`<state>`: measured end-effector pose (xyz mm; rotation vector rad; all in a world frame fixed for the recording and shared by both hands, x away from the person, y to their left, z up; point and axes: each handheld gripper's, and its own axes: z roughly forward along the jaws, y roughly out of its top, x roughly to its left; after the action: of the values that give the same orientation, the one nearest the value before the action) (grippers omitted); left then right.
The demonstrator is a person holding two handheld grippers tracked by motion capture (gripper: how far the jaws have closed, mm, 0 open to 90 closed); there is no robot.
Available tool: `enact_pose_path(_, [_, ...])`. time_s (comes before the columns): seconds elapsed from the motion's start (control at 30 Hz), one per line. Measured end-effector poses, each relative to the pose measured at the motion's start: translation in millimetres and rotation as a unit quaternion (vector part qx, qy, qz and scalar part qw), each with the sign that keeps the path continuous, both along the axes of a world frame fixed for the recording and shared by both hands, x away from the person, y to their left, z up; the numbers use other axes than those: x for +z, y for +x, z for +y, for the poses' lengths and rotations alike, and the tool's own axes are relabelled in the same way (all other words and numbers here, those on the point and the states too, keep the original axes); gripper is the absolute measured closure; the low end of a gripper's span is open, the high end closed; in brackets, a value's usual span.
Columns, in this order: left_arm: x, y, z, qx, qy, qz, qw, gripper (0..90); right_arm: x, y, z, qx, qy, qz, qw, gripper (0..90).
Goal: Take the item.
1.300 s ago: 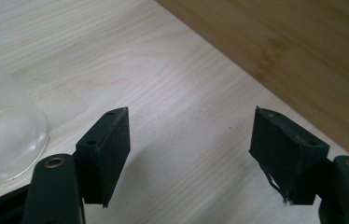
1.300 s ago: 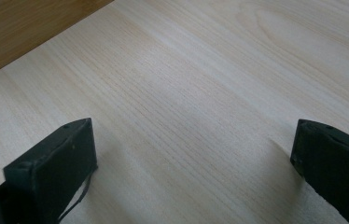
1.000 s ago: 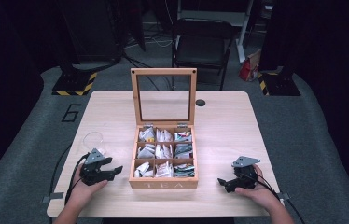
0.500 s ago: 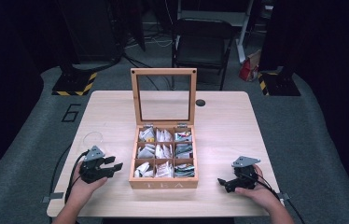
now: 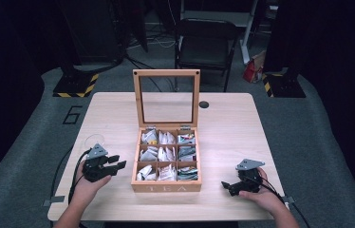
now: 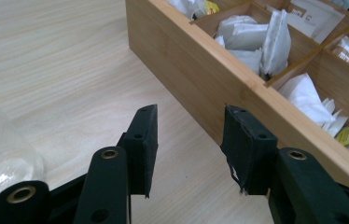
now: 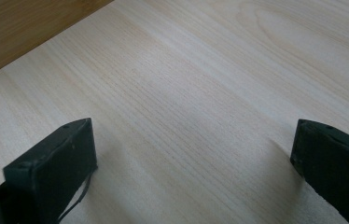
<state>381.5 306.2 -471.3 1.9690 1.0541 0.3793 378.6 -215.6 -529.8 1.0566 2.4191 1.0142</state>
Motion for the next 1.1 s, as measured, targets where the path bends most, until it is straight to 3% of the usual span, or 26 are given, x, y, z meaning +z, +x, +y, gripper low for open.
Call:
enact_pose_path(0.2, [3.8, 4.6, -7.0, -0.001, -0.008, -0.001, 1.0000, 55.6, 0.3, 0.1, -0.1, 0.002, -0.002, 0.004, 1.0000, 0.0])
enact_pose_path(0.33, [7.1, 7.1, -8.9, -0.010, 0.002, -0.005, 0.9999, 56.8, 0.3, 0.1, -0.2, 0.002, -0.002, 0.004, 1.0000, 0.0])
enact_pose_path(0.57, [12.0, 10.1, -13.1, -0.003, -0.007, -0.005, 1.0000, 57.4, 0.0, 0.0, 0.0, 0.000, 0.000, 0.000, 1.0000, 0.0])
enact_pose_path(0.73, [18.1, 13.4, -13.8, -0.009, 0.002, -0.008, 0.9999, 58.1, 0.0, 0.0, 0.0, 0.000, 0.000, 0.000, 1.0000, 0.0])
enact_pose_path(1.1, [28.1, 17.1, -17.6, -0.014, 0.002, -0.011, 0.9998, 59.7, 0.0, -0.2, 0.1, -0.001, 0.001, 0.001, 1.0000, 0.0])
